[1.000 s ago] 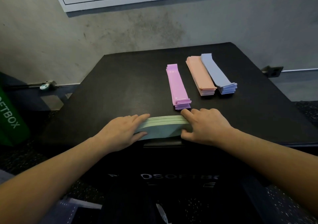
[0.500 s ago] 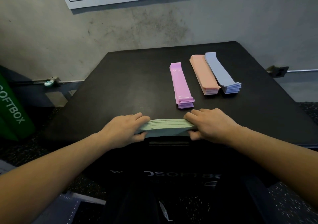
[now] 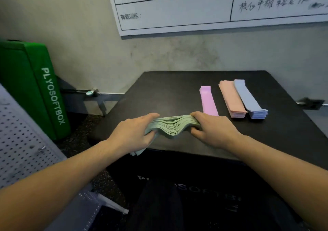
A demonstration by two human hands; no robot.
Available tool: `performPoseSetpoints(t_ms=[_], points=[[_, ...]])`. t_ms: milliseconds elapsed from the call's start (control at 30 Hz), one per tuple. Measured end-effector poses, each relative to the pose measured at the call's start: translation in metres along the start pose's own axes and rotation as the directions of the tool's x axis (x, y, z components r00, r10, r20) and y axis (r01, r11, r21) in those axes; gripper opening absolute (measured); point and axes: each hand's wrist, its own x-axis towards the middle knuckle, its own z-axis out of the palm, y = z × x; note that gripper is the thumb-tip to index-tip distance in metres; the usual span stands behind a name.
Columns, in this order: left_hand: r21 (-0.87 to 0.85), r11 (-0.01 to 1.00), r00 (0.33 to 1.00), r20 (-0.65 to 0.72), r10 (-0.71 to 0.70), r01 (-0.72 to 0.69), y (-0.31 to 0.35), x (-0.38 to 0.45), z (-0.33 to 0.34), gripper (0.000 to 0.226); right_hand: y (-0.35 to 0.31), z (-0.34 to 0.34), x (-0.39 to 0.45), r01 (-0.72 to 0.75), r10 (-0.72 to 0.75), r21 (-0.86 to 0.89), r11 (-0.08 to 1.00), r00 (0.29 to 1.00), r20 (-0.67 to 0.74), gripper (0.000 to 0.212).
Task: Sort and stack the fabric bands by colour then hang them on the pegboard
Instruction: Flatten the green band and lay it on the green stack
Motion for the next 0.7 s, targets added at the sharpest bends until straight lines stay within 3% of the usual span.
performPoseSetpoints(t_ms=[267, 700], points=[[0.039, 0.946, 0.939, -0.136, -0.315, 0.323, -0.052, -0.105, -0.096, 0.035, -0.135, -0.050, 0.036, 0.231, -0.218, 0.041, 0.972, 0.954, -0.206, 0.042], [0.212, 0.800, 0.799, -0.391, -0.457, 0.561, -0.146, -0.203, -0.180, 0.035, -0.306, -0.062, 0.123, 0.561, -0.462, 0.210, 0.801, 0.802, -0.378, 0.042]])
